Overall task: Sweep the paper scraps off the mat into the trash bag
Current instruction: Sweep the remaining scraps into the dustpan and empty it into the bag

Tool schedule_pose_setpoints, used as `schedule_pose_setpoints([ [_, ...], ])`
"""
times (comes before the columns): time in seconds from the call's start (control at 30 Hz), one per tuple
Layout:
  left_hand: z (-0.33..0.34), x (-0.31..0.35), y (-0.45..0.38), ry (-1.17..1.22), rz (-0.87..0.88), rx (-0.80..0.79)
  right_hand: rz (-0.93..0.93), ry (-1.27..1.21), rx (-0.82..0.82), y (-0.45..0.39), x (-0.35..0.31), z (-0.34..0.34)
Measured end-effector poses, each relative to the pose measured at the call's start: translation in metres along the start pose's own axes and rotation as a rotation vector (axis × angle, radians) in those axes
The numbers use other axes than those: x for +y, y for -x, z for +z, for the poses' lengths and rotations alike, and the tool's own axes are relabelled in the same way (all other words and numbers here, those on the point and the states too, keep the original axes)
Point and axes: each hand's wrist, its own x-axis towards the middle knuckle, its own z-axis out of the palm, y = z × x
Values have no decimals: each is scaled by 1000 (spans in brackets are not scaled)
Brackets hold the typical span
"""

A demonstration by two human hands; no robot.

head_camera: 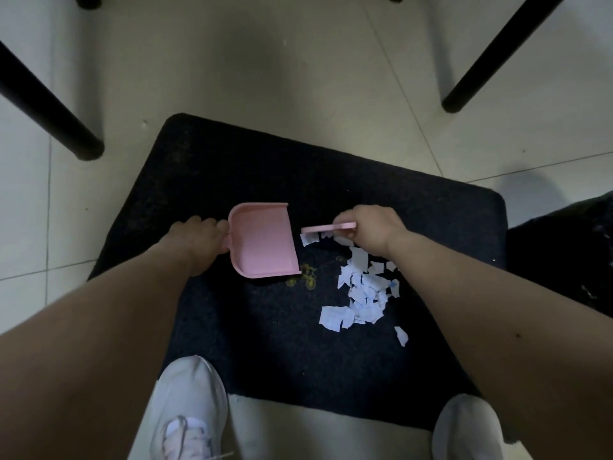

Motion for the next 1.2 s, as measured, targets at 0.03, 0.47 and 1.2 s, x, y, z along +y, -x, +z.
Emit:
schedule_pose_setpoints([
  [0.03, 2, 1, 0, 16, 1, 1, 0, 3, -12, 6, 3, 0],
  [0.47, 10, 16, 17, -53, 105, 61, 439, -57, 275, 35, 21, 12],
  [1.2, 19, 89, 23, 10, 212, 45, 893, -417, 417, 105, 11, 67],
])
